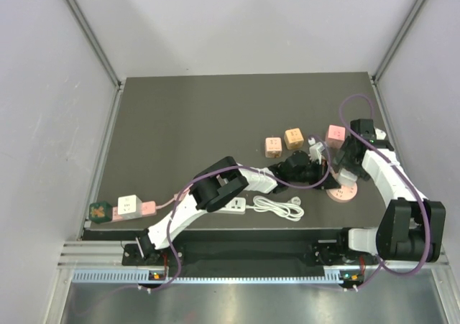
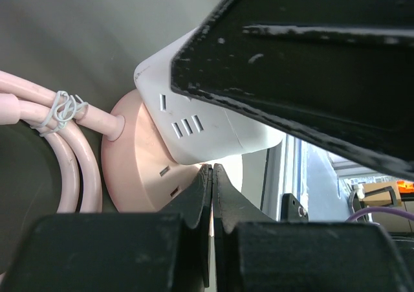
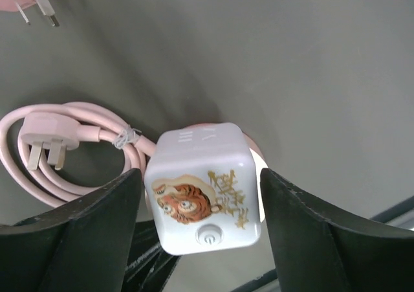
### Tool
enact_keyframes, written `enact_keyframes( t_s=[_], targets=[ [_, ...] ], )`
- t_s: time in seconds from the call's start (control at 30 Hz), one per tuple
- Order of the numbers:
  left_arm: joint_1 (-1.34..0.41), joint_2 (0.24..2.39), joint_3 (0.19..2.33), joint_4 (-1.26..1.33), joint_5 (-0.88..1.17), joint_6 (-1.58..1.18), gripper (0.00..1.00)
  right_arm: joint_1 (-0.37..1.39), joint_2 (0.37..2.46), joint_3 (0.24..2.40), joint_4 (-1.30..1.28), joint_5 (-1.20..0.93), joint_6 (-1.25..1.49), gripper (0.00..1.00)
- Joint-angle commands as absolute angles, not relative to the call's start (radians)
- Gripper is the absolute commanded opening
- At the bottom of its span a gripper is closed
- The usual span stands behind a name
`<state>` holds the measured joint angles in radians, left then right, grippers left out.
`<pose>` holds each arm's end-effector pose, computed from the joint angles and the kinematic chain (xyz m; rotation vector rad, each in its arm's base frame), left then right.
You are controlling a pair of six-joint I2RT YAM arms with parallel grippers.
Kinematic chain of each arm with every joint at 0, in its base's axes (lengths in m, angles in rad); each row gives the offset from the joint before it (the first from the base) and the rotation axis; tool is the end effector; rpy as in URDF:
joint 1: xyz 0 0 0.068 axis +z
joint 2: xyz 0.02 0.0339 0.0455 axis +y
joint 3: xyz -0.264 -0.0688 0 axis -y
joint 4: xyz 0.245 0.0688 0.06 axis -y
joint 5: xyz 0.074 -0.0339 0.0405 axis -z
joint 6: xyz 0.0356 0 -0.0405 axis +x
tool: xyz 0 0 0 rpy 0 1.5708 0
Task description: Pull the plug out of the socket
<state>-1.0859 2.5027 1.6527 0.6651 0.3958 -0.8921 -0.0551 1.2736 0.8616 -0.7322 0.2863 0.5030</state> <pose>0.2413 -0.4874 0.1068 0.5482 2.0453 -1.6791 0.2351 -0.0230 0.2243 0.8107 2.5286 -0.2453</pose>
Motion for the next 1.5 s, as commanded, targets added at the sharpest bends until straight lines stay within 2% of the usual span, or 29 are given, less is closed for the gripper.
enact_keyframes(
  t_s=[0.0,0.47,0.57,0.67,0.7,0.77,0.87,0.9,0.93,1.47],
  targets=[
    [-1.085,2.523,1.66,0.561,0.384,-0.874,0.0,-0.069,1.287,0.856,-0.687,0.299,0.48,0.72],
    [-1.085,2.549,1.701,0.488,0.373,-0.89,0.0,-0.071,1.301,0.834,-0.664,0.284,0.48,0.63],
    [-1.083,2.56,1.718,0.448,0.368,-0.894,0.0,-0.071,1.295,0.844,-0.67,0.279,0.48,0.57],
    [-1.083,2.577,1.744,0.407,0.356,-0.897,0.0,-0.071,1.278,0.857,-0.68,0.282,0.48,0.48],
    [-1.085,2.582,1.756,0.379,0.348,-0.897,0.0,-0.071,1.266,0.862,-0.687,0.285,0.482,0.4],
    [-1.083,2.612,1.819,0.322,0.338,-0.9,0.0,-0.071,1.249,0.873,-0.698,0.287,0.48,0.33],
    [-1.085,2.646,1.885,0.229,0.33,-0.916,0.0,-0.071,1.23,0.888,-0.712,0.29,0.477,0.16],
    [-1.083,2.648,1.888,0.21,0.315,-0.92,0.0,-0.071,1.227,0.89,-0.713,0.288,0.477,0.04],
    [-1.083,2.646,1.888,0.201,0.304,-0.922,0.0,-0.072,1.224,0.893,-0.716,0.29,0.477,0.0],
    [-1.086,2.66,1.928,0.115,0.253,-0.928,0.0,-0.146,1.147,0.995,-0.805,0.232,0.453,0.0]
  ],
)
